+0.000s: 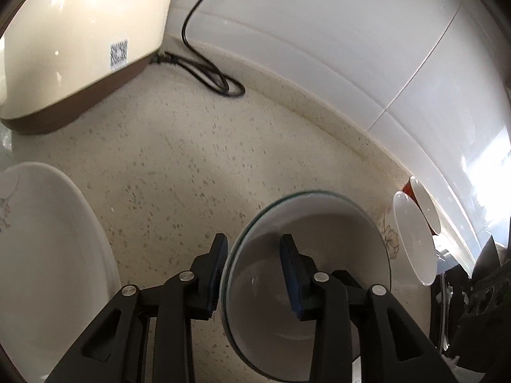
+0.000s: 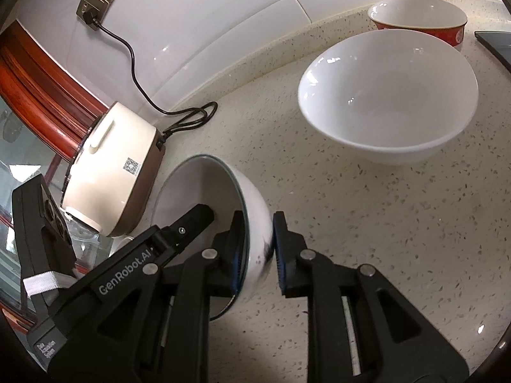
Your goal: Organize plates and bowls
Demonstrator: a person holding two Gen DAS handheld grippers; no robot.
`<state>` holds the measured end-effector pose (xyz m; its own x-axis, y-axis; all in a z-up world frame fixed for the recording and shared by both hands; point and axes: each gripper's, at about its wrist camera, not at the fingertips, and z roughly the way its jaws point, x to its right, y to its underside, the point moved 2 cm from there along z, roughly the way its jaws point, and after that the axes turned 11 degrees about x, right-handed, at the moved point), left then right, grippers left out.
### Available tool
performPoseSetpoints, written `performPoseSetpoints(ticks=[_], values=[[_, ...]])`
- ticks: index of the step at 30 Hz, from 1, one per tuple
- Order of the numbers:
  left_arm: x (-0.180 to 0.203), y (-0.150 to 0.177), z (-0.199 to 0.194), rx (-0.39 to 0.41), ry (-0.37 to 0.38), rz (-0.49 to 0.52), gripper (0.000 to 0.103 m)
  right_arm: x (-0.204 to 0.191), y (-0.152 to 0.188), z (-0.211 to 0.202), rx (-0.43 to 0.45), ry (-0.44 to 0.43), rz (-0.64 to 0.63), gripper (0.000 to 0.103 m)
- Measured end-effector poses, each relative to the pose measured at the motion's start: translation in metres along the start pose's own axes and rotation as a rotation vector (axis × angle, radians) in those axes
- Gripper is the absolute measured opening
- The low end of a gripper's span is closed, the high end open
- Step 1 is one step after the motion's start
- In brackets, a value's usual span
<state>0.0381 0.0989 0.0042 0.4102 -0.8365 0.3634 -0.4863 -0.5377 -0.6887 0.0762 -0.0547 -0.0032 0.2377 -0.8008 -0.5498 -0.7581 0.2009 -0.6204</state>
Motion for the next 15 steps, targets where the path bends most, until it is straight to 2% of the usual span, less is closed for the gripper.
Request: performPoseSetpoints(ticks=[3, 6, 8, 10, 11, 13, 15], values=[[0.000, -0.003, -0.004, 0.036, -0.021, 0.017, 0.041, -0.001, -0.001, -0.004, 0.019, 0.017, -0.016, 0.030], [0.001, -0.003, -0.006, 0.054, -0.028, 0.031, 0.043, 0.001, -0.003, -0.008, 0.039, 0.025, -0.012, 0.031], [0.003, -0.003, -0.009, 0.077, -0.047, 0.051, 0.048, 0.002, -0.005, -0.010, 0.052, 0.032, -0.012, 0.033], [0.004, -0.005, -0.015, 0.128, -0.078, 0.069, 0.062, 0.005, -0.006, -0.014, 0.062, 0.025, 0.009, 0.038], [0.005, -0.006, -0.019, 0.156, -0.087, 0.081, 0.065, 0.006, -0.007, -0.015, 0.067, 0.020, 0.019, 0.042], [0.011, -0.008, -0.029, 0.227, -0.115, 0.122, 0.075, 0.008, -0.009, -0.022, 0.086, 0.012, 0.032, 0.045], [0.016, -0.008, -0.036, 0.273, -0.133, 0.151, 0.080, 0.009, -0.011, -0.027, 0.104, 0.011, 0.036, 0.046]])
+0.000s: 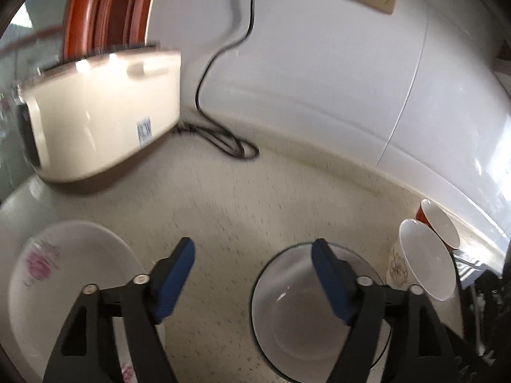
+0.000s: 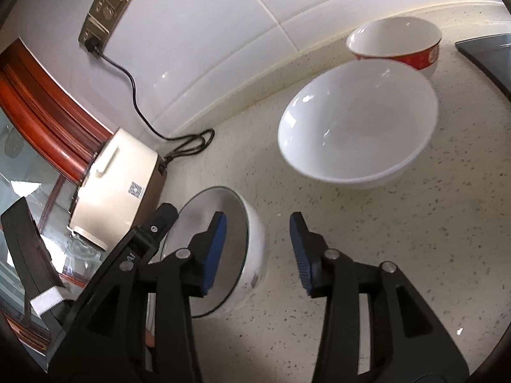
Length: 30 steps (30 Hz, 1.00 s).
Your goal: Organize plates and bowls
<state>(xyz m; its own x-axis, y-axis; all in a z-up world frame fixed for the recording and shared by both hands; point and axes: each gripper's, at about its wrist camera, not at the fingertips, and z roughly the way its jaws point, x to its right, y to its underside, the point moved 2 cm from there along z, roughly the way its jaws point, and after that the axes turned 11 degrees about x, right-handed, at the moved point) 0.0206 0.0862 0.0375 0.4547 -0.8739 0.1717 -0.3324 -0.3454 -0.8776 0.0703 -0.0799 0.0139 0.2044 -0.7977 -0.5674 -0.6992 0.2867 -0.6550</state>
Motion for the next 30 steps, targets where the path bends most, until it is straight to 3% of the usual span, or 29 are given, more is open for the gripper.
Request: performPoseSetpoints(ticks=[3, 8, 13, 17, 25, 30], values=[[0.009, 0.000, -0.006, 0.042, -0.014, 0.056, 0.082, 0.005, -0.003, -0.008, 0.024, -0.006, 0.006, 0.053], [0.019, 0.004, -0.006, 0.066, -0.029, 0.124, 0.083, 0.012, -0.006, -0.021, 0.055, 0.010, -0.016, 0.054], [0.025, 0.006, -0.011, 0.094, -0.053, 0.171, 0.084, 0.017, -0.015, -0.042, 0.142, 0.057, -0.039, 0.056], [0.024, 0.004, -0.017, 0.110, -0.050, 0.160, 0.084, 0.030, -0.021, -0.054, 0.191, 0.096, 0.004, 0.057], [0.020, -0.004, -0.028, 0.153, 0.003, 0.101, 0.084, 0.050, -0.025, -0.055, 0.180, 0.137, 0.076, 0.057], [0.024, -0.009, -0.049, 0.249, 0.051, 0.085, 0.085, 0.065, -0.028, -0.055, 0.203, 0.177, 0.104, 0.057]])
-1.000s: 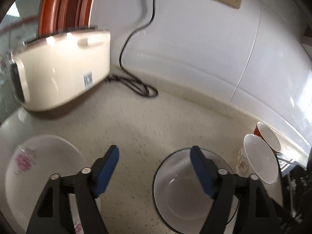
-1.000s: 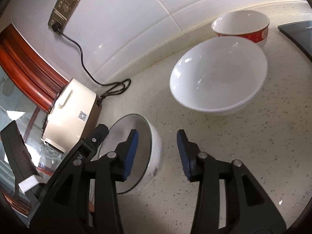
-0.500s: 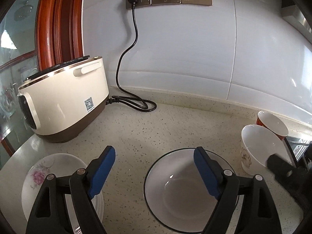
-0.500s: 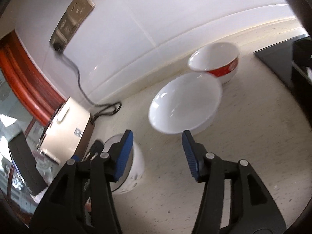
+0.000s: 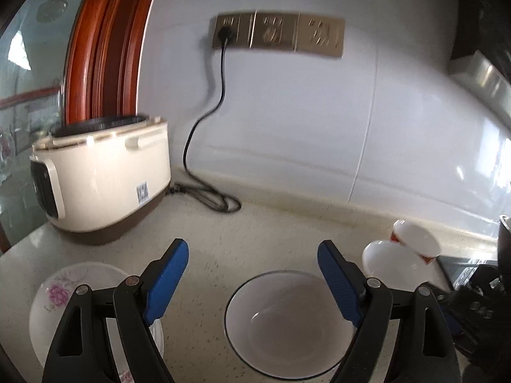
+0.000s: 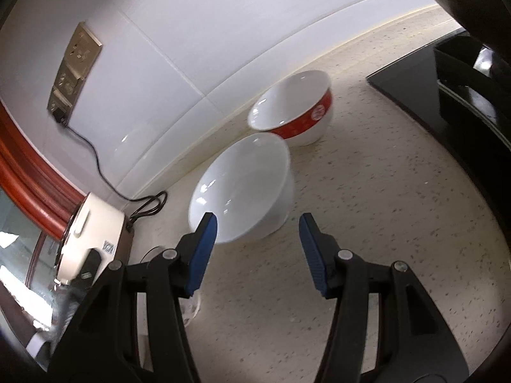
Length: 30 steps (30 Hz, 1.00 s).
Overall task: Organize plates and bowls
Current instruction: 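Move both grippers to the large white bowl, then close the right gripper on the white bowl rim while the left gripper grips it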
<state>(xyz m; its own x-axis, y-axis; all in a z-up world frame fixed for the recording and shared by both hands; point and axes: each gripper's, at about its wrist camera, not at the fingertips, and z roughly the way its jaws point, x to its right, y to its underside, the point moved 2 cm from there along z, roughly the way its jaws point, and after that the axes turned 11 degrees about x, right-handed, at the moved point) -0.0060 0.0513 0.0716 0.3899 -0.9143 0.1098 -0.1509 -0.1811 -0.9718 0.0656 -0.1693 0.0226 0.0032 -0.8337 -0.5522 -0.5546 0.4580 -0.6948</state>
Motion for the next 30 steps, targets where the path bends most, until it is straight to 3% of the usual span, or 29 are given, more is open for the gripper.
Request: performPoseSetpoints(ticks=[6, 11, 14, 20, 25, 30], values=[[0.010, -0.005, -0.014, 0.036, 0.056, 0.009, 0.089, 0.006, -0.005, 0.006, 0.024, 0.031, -0.002, 0.058], [0.013, -0.007, -0.020, 0.059, 0.075, 0.016, 0.089, -0.010, -0.004, 0.015, 0.023, 0.031, -0.060, 0.065], [0.010, -0.008, -0.021, 0.074, 0.073, 0.007, 0.089, -0.023, -0.003, 0.025, -0.016, 0.068, -0.136, 0.071], [0.006, -0.009, -0.018, 0.053, 0.076, -0.022, 0.089, -0.036, -0.017, 0.050, -0.096, 0.163, -0.208, 0.072], [0.007, -0.007, -0.016, 0.039, 0.075, -0.016, 0.089, -0.027, -0.007, 0.068, -0.127, 0.139, -0.185, 0.072], [0.010, -0.006, -0.019, 0.019, 0.107, -0.024, 0.089, -0.029, 0.002, 0.076, -0.160, 0.137, -0.261, 0.072]])
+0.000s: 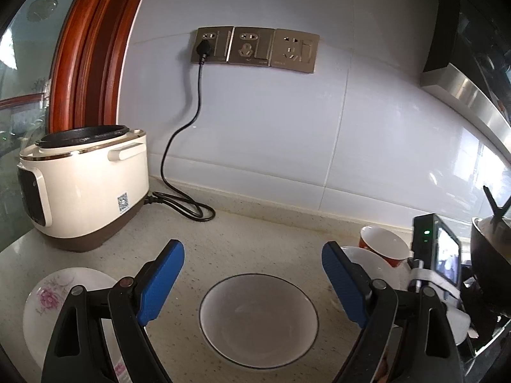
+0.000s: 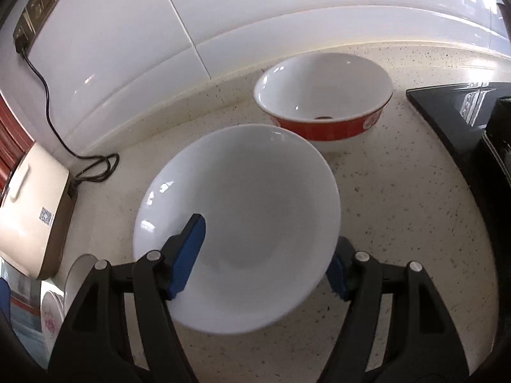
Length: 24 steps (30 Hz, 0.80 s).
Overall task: Organize plates and bowls
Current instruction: 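Close the right gripper on the white bowl rim while the left gripper grips it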
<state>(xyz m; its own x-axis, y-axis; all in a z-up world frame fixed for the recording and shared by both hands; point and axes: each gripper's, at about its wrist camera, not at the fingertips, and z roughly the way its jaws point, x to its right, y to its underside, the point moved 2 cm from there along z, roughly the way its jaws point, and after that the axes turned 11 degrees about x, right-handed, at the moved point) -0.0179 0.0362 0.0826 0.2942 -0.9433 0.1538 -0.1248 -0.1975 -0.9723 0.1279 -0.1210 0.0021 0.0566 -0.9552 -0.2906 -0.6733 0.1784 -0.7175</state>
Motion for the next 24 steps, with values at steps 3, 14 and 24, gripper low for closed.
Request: performPoseSetpoints(ticks=[3, 14, 24], values=[[0.006, 0.001, -0.004, 0.015, 0.009, 0.024, 0.090, 0.003, 0.001, -0.002, 0.004, 0.006, -0.020, 0.051], [0.017, 0.017, 0.008, -0.017, 0.012, 0.099, 0.092, 0.026, 0.002, -0.035, -0.077, -0.015, -0.236, 0.020], [0.038, 0.026, 0.004, -0.041, 0.194, 0.131, 0.092, 0.053, 0.008, -0.063, -0.101, 0.033, -0.355, 0.028]])
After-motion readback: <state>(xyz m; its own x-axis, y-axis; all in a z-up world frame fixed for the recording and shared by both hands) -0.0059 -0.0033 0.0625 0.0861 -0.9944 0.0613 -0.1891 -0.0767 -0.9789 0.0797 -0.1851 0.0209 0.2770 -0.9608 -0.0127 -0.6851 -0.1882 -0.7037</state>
